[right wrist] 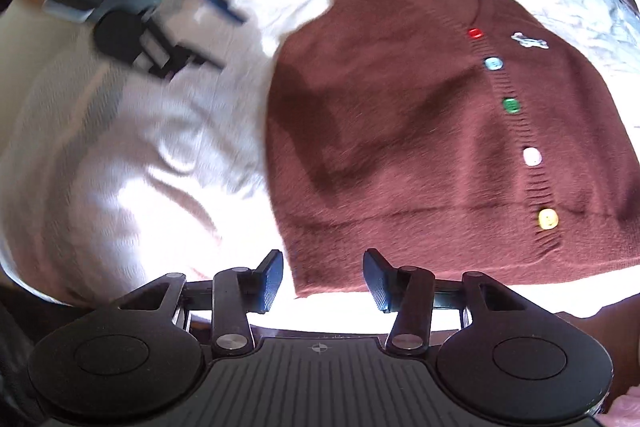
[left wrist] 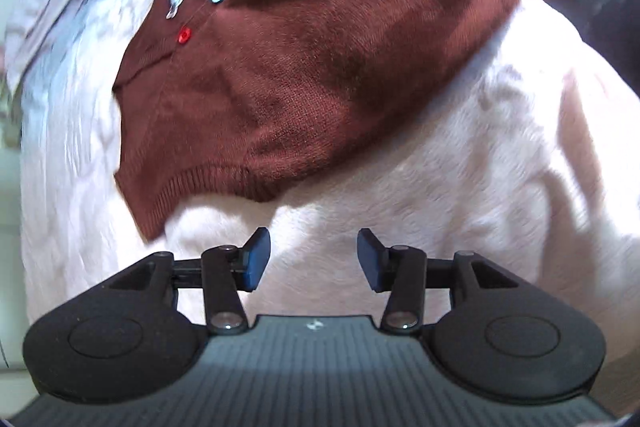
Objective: Fold clothes
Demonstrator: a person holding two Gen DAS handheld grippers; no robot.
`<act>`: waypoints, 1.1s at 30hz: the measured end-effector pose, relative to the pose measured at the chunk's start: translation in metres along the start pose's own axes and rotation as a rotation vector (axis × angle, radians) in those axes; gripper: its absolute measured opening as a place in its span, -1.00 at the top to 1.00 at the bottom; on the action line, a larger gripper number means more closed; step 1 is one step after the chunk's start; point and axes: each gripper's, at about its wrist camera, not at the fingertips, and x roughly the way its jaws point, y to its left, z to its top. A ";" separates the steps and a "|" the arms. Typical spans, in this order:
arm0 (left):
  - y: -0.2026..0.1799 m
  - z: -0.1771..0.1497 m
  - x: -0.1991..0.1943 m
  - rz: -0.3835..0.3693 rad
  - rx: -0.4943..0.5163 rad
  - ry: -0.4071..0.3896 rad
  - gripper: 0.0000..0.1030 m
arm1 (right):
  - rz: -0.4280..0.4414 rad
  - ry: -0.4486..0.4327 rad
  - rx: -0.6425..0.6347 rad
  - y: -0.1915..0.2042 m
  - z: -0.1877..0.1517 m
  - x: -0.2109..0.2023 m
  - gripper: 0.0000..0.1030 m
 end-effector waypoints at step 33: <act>0.109 0.063 -0.009 0.021 0.229 -0.206 0.91 | -0.111 -0.127 0.040 -0.019 0.041 -0.056 0.88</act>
